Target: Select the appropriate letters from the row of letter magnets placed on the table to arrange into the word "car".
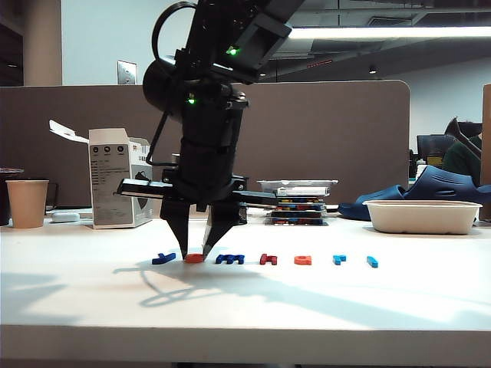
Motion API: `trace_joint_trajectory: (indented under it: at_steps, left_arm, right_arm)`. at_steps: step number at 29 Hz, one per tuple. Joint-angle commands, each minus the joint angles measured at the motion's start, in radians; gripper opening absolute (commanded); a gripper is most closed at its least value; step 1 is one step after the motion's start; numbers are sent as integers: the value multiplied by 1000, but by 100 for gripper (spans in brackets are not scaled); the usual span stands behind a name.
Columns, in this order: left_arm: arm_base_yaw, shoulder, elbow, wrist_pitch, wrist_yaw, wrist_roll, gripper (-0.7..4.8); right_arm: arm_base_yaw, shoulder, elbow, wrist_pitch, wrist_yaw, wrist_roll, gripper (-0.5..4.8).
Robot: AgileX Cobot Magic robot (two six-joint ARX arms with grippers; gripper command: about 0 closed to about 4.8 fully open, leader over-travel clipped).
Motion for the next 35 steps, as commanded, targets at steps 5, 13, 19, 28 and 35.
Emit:
trace_joint_trajectory:
  at_steps: [5, 13, 19, 28, 35]
  left_arm:
    - [0, -3, 2, 13, 0, 1, -5]
    - [0, -3, 2, 14, 1, 1, -5]
    - [0, -3, 2, 13, 0, 1, -5]
    - [0, -3, 2, 13, 0, 1, -5]
    - [0, -3, 2, 14, 0, 1, -5]
  right_arm:
    - [46, 39, -26, -157, -81, 31, 8]
    - [60, 19, -26, -228, -82, 84, 8]
    - [85, 5, -26, -241, -81, 129, 8]
    - [136, 1, -27, -277, -95, 187, 8]
    - [180, 1, -27, -307, -79, 215, 14]
